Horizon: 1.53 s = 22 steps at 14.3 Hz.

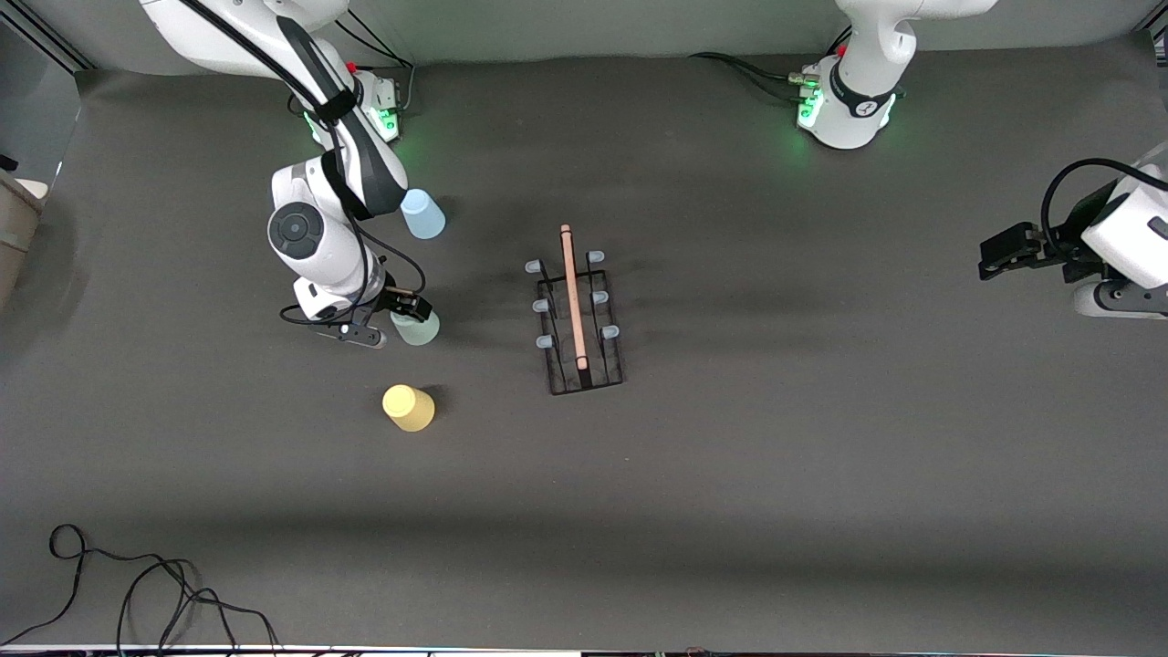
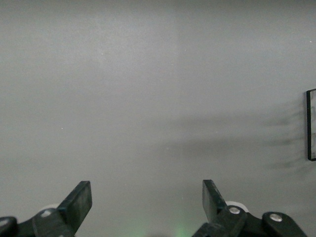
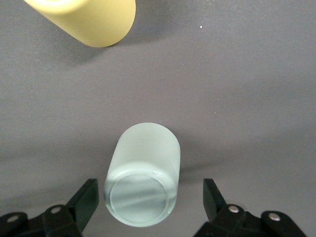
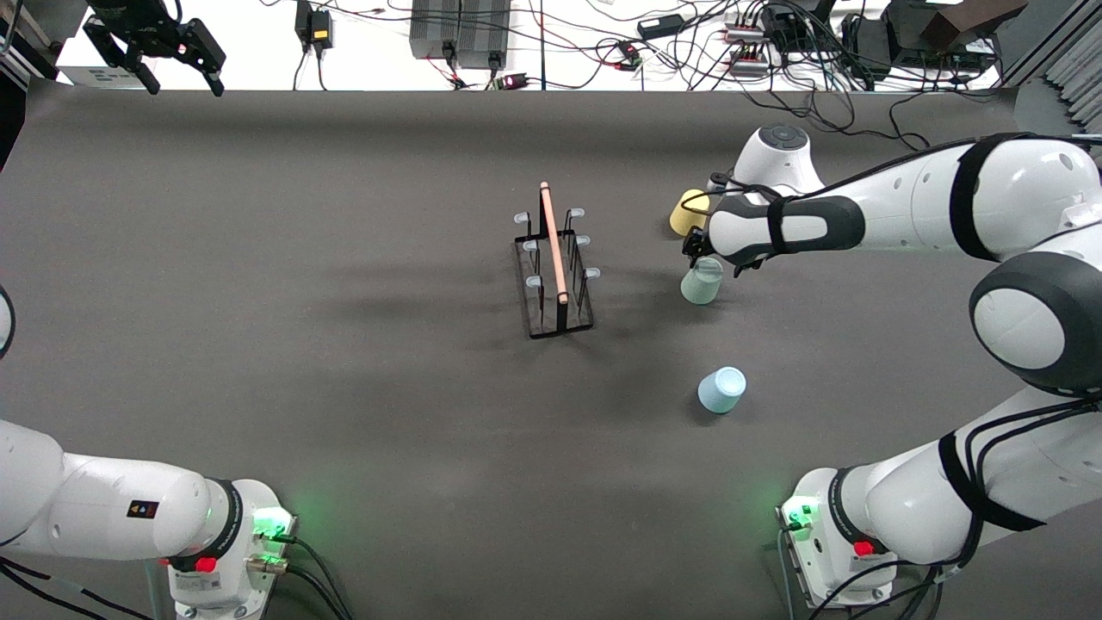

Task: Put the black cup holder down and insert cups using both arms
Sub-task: 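Carry the green cup to the rack and set it on a peg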

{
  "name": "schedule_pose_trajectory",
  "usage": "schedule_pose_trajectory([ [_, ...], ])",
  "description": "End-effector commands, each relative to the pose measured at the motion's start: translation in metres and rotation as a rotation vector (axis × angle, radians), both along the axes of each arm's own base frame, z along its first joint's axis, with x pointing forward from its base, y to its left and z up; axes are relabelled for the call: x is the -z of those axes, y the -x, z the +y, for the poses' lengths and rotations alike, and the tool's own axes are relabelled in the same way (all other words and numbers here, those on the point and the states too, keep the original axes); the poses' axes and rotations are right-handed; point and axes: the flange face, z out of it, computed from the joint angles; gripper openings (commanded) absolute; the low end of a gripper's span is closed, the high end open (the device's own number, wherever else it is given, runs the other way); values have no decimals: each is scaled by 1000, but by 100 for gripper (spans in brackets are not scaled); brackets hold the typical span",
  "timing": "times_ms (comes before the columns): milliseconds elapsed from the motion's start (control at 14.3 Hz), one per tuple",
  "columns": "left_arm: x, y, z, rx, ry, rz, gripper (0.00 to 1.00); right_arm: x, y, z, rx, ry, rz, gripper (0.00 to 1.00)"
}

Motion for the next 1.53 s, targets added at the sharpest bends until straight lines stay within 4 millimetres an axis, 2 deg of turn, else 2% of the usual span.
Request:
schedule_pose_trajectory([
  [0, -3, 2, 0, 17, -29, 8, 100, 14, -2, 1, 9, -11, -28, 94],
  [70, -3, 2, 0, 16, -29, 7, 100, 16, -2, 2, 8, -12, -32, 94],
  [139, -3, 2, 3, 13, -29, 5, 100, 15, -2, 2, 9, -12, -34, 88],
  [209, -3, 1, 2, 17, -28, 1, 100, 15, -2, 2, 9, -11, -31, 72],
  [348, -1, -1, 3, 16, -29, 1, 100, 14, -1, 4, 4, -12, -29, 29],
  [418, -1, -1, 4, 15, -29, 1, 100, 11, -1, 7, -2, -14, -33, 14],
  [488, 0, -2, 3, 16, -29, -1, 100, 7, -1, 7, -2, -16, -36, 4],
  [697, -1, -2, 2, 19, -28, -6, 100, -20, -1, 7, -1, -18, -13, 0],
  [1045, -1, -3, 2, 18, -28, -9, 100, -97, -4, 17, 115, -148, 10, 0],
  [1115, -1, -3, 2, 18, -28, -10, 100, -107, -2, 27, 121, -164, 8, 0],
  [1255, -3, -2, 1, 19, -28, -12, 100, -127, 5, 70, 167, -183, -6, 0],
  [1464, -2, -3, 1, 21, -27, -12, 100, -156, 6, 121, 260, -208, -29, 0],
])
